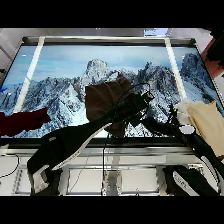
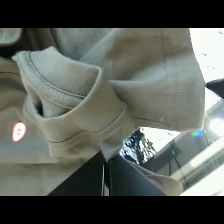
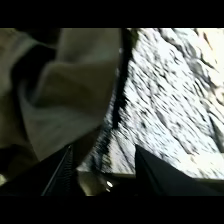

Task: Fold the shirts.

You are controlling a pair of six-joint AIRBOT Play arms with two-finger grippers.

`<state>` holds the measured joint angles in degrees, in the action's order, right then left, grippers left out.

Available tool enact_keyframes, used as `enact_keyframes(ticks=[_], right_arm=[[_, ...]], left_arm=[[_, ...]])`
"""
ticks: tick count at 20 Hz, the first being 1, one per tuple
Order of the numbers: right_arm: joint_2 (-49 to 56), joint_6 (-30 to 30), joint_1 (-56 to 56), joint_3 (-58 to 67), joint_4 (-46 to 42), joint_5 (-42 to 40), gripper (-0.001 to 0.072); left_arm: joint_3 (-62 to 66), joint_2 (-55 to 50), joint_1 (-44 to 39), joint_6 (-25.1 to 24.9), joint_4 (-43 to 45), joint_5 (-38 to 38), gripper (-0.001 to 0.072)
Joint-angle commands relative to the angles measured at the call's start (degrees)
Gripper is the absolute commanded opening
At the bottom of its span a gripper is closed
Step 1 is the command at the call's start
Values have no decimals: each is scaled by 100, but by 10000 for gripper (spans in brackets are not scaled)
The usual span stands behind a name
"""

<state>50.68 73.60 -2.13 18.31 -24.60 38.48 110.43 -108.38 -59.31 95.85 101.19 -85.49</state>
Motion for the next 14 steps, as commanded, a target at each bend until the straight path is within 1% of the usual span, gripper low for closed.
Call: enact_keyframes(ticks=[1,3,7,8,10,12,14], right_arm=[[4,-629,-4,0,1215,-216,497],[15,-616,-4,-17,1150,-160,497],[319,-627,-46,-42,1331,-50,498],[433,-719,-46,-39,1421,17,498],[588,-1128,-46,-39,1775,192,498],[603,-1401,-46,-39,2127,234,498],[601,-1497,-46,-39,2227,258,498]], left_arm=[[15,4,4,-35,-221,-96,9],[15,4,4,-35,-219,-98,9],[15,4,4,-35,-223,-103,9],[15,4,4,-35,-223,-114,9],[15,4,4,-35,-223,-120,9],[15,4,4,-35,-219,-118,9],[15,4,4,-35,-219,-120,9]])
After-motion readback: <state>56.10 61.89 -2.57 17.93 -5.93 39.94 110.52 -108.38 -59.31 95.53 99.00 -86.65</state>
